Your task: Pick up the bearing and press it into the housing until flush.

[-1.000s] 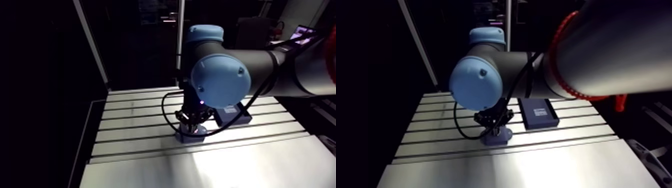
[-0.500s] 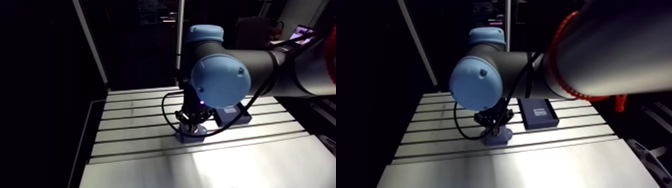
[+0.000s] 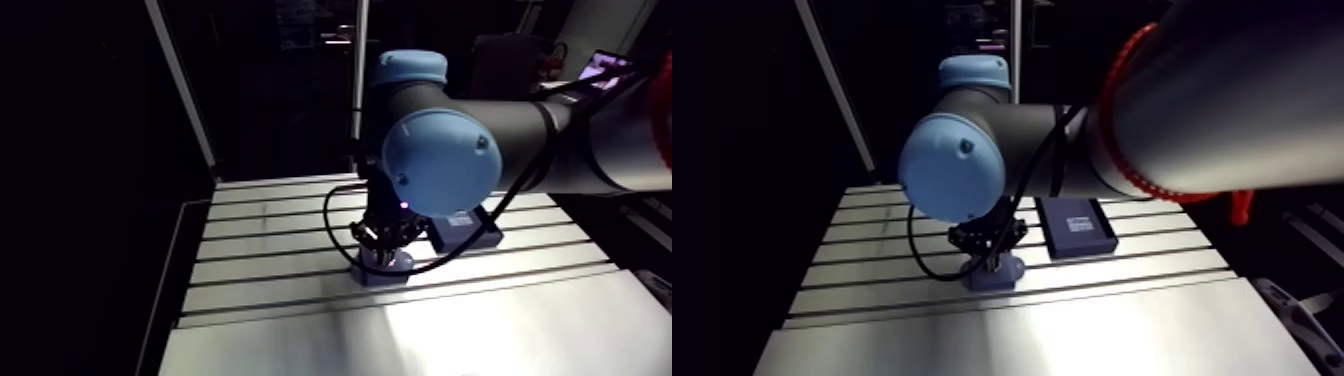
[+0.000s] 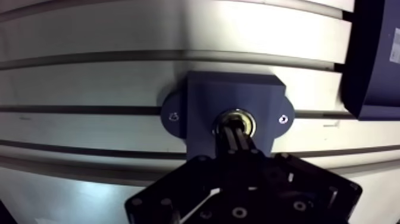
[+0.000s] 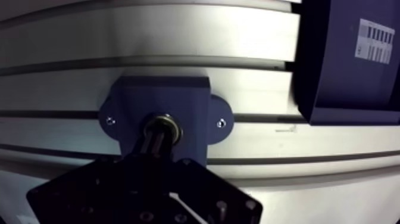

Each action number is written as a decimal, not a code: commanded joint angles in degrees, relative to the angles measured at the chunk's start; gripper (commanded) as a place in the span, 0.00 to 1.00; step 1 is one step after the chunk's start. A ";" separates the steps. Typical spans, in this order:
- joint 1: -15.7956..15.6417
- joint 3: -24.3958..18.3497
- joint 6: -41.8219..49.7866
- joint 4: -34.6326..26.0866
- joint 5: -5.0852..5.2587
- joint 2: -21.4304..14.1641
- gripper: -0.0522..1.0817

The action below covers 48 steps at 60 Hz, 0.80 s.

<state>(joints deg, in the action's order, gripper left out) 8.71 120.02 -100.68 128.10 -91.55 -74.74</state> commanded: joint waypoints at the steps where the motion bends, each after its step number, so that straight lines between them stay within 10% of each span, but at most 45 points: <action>1: -0.01 0.08 0.00 0.01 0.01 -0.01 0.88; 48: -0.10 -0.97 -0.09 -1.34 -0.07 -1.93 0.88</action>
<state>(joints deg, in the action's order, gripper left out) 8.63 119.34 -100.73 127.46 -91.59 -75.97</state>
